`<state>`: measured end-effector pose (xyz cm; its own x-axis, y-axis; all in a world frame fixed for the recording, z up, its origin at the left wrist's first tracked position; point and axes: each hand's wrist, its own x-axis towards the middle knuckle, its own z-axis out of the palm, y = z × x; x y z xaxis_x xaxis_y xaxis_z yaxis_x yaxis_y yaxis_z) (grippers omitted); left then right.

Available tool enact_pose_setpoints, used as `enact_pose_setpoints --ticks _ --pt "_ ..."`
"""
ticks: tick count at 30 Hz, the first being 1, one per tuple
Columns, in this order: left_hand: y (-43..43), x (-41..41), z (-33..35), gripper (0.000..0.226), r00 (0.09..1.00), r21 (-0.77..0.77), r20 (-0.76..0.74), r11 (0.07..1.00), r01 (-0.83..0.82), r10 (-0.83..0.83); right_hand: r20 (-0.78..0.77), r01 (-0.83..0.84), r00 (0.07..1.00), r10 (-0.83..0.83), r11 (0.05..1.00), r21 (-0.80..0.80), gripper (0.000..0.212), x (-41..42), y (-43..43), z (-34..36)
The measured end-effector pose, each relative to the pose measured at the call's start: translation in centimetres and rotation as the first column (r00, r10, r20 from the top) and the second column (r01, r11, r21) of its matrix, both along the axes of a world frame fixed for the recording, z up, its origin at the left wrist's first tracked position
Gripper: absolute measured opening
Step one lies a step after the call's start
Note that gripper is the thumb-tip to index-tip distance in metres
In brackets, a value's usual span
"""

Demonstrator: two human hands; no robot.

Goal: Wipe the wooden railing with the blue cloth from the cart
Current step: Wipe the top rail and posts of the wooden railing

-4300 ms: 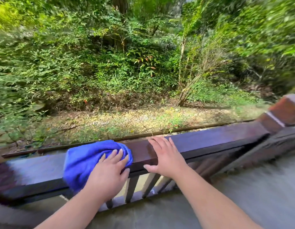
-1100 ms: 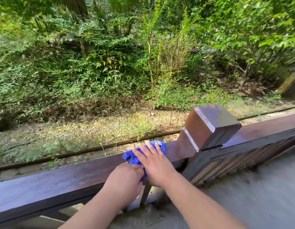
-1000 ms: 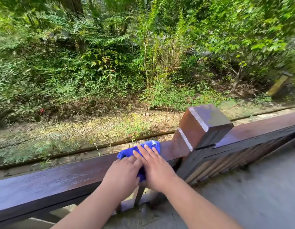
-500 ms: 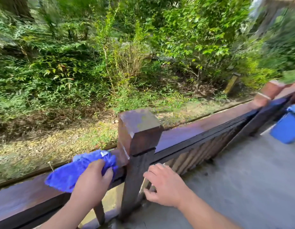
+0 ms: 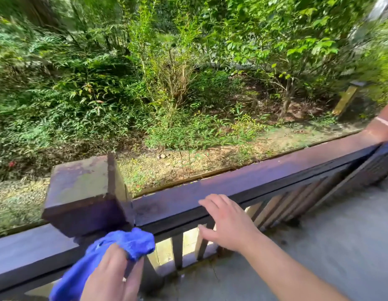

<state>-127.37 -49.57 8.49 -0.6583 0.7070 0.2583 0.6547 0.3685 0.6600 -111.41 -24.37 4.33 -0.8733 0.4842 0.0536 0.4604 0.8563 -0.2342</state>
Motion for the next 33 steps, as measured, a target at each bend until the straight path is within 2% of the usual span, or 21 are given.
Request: enact_pose_setpoints --ticks 2,4,6,8,9,11,13,17,22,24,30,33 --pt "2.7 1.4 -0.1 0.028 0.975 0.007 -0.183 0.991 0.131 -0.128 0.043 -0.012 0.999 0.013 1.000 -0.014 0.079 -0.2 2.2 -0.3" --pt "5.6 2.1 -0.2 0.021 0.941 0.009 -0.274 0.978 0.207 -0.197 0.084 -0.014 0.996 0.015 1.000 -0.016 0.090 -0.7 4.3 -0.6" --pt "9.3 2.3 -0.6 0.003 0.920 -0.032 -0.335 0.978 0.208 -0.206 0.098 -0.016 0.995 0.014 1.000 0.020 0.100 -1.3 6.3 -0.9" --pt "13.2 1.4 -1.3 0.013 0.948 -0.146 -0.272 0.981 0.132 -0.168 0.102 -0.027 0.995 0.020 0.998 0.065 0.105 -2.1 8.3 -1.0" --pt "14.9 0.6 -1.8 0.012 0.957 -0.260 -0.232 0.959 0.111 -0.174 0.109 -0.029 0.994 0.019 0.996 0.085 0.105 -2.4 9.2 -0.9" --pt "17.3 -1.0 -2.7 0.018 0.921 -0.522 -0.252 0.843 0.129 -0.297 0.140 -0.019 0.990 0.004 0.994 0.107 0.107 -3.0 10.5 -0.7" --pt "18.5 -2.0 -3.2 0.025 0.882 -0.665 -0.264 0.736 0.127 -0.391 0.177 -0.025 0.984 0.006 0.994 0.109 0.112 -3.2 11.5 -0.9" --pt "18.1 -2.6 -3.0 0.006 0.850 -0.652 -0.289 0.741 0.162 -0.440 0.234 -0.099 0.970 0.071 0.989 0.109 0.116 -2.6 12.8 -1.6" --pt "19.6 -1.5 -3.8 0.022 0.850 -0.488 -0.253 0.819 0.301 -0.463 0.256 -0.136 0.960 0.118 0.989 0.055 0.114 -1.6 14.7 -2.5" --pt "20.6 -0.5 -4.1 0.025 0.843 -0.449 -0.238 0.824 0.345 -0.483 0.253 -0.164 0.955 0.154 0.986 0.020 0.112 -1.5 15.4 -2.5" --pt "27.1 5.3 -4.7 0.031 0.820 -0.421 -0.239 0.817 0.395 -0.520 0.227 -0.195 0.957 0.183 0.980 0.031 0.112 2.9 21.6 -2.3" --pt "31.5 9.0 -4.5 0.029 0.846 -0.428 -0.216 0.826 0.367 -0.488 0.205 -0.181 0.963 0.173 0.983 0.022 0.113 6.5 25.9 -1.8"
